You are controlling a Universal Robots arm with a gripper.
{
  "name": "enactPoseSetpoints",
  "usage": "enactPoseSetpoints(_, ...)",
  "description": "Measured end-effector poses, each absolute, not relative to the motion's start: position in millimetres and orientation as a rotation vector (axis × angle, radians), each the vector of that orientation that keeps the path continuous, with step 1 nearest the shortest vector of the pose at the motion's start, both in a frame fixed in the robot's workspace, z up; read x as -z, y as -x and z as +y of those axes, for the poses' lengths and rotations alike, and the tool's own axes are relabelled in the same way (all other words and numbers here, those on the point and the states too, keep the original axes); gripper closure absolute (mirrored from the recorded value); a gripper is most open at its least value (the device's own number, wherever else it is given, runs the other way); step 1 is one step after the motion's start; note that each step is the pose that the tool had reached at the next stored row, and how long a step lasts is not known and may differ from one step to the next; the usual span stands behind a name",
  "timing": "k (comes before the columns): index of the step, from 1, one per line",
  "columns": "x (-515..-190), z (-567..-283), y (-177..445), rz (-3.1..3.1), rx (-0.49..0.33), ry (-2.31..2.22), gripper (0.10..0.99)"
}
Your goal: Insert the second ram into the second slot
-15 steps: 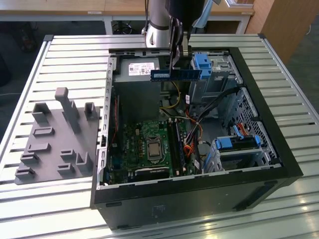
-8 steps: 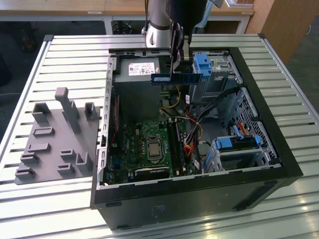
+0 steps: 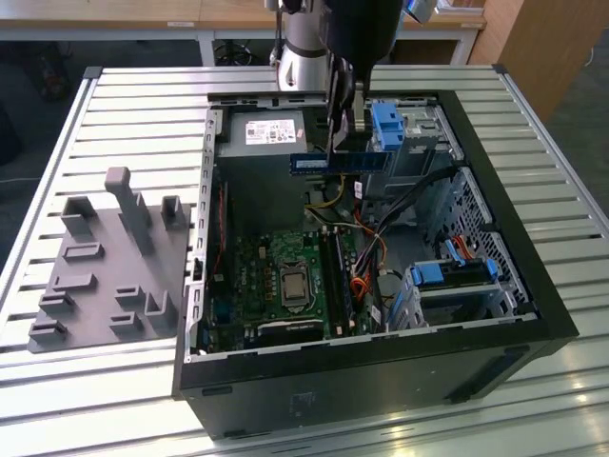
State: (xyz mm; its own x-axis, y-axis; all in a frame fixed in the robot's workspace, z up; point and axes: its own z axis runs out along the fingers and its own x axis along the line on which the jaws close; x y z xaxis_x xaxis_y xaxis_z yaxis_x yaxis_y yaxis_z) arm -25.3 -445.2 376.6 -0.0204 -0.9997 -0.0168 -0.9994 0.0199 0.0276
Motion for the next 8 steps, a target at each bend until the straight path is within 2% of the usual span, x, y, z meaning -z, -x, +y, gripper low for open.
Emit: enactPoseSetpoints(8, -375.9, -456.5, 28.1, -2.244, 0.037, -2.200, 0.949)
